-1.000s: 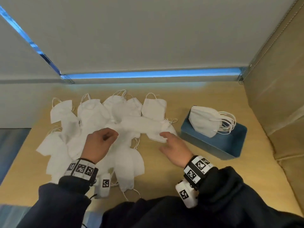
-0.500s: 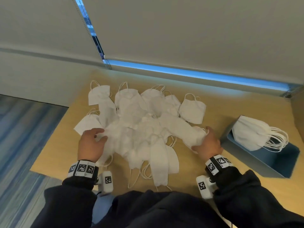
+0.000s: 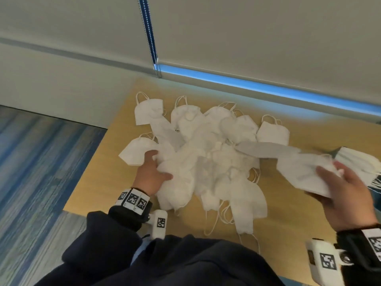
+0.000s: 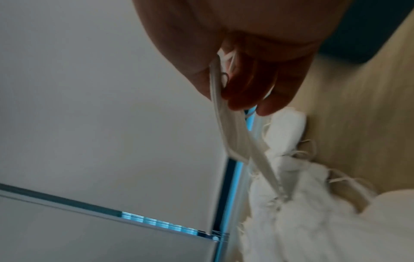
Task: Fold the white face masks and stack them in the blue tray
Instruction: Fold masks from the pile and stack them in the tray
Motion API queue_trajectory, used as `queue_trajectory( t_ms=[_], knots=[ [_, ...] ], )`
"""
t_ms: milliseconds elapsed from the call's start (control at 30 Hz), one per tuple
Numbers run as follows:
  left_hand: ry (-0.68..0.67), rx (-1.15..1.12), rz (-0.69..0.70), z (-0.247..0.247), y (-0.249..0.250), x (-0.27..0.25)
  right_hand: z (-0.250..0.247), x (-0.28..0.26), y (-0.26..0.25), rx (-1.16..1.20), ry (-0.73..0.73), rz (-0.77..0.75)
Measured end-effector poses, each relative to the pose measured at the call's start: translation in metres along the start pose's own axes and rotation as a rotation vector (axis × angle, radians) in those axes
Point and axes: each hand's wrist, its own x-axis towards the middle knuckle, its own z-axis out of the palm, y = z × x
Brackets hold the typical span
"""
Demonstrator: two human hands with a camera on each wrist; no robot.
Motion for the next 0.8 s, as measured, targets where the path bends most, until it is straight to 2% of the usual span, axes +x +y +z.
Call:
queue_trajectory(
  t_ms=[100, 133, 167, 267, 300, 333, 367, 400, 433, 500, 533, 567, 633, 700, 800],
  knots=[
    [-0.023, 0.087, 0.207, -0.003, 0.025, -0.01, 0.013, -0.015, -0.014, 0.122, 0.041, -0.109],
    [-0.068, 0.09, 0.281, -0.003, 0.036, -0.016, 0.02, -0.019, -0.016, 0.145, 0.041, -0.12],
    [-0.155, 0.073, 0.356, -0.002, 0.045, -0.023, 0.029, -0.026, -0.019, 0.151, 0.03, -0.114],
    [-0.529, 0.101, 0.515, 0.001, 0.059, -0.034, 0.056, -0.042, -0.019, 0.151, -0.027, -0.114],
    [-0.613, 0.105, 0.538, 0.0, 0.06, -0.031, 0.064, -0.049, -0.02, 0.164, -0.041, -0.119],
    [-0.632, 0.059, 0.538, -0.005, 0.06, -0.026, 0.071, -0.054, -0.02, 0.186, -0.055, -0.122],
    [-0.571, -0.023, 0.523, -0.012, 0.059, -0.018, 0.074, -0.058, -0.019, 0.199, -0.069, -0.116],
    [-0.44, -0.084, 0.508, -0.021, 0.054, -0.007, 0.076, -0.06, -0.018, 0.201, -0.083, -0.095],
    [-0.25, -0.066, 0.486, -0.032, 0.044, 0.008, 0.077, -0.062, -0.016, 0.193, -0.1, -0.066],
    [0.112, 0.227, 0.393, -0.057, 0.021, 0.04, 0.08, -0.065, -0.011, 0.167, -0.152, -0.003],
    [0.19, 0.423, 0.308, -0.069, 0.008, 0.053, 0.081, -0.066, -0.008, 0.152, -0.176, 0.024],
    [0.189, 0.58, 0.192, -0.077, -0.005, 0.065, 0.084, -0.068, -0.005, 0.143, -0.196, 0.046],
    [0.125, 0.727, 0.019, -0.087, -0.021, 0.078, 0.09, -0.07, 0.0, 0.136, -0.226, 0.057],
    [0.114, 0.721, -0.01, -0.089, -0.029, 0.084, 0.098, -0.073, 0.003, 0.131, -0.278, 0.05],
    [0.062, 0.571, -0.077, -0.096, -0.035, 0.085, 0.112, -0.077, 0.004, 0.093, -0.357, 0.087]
  ],
)
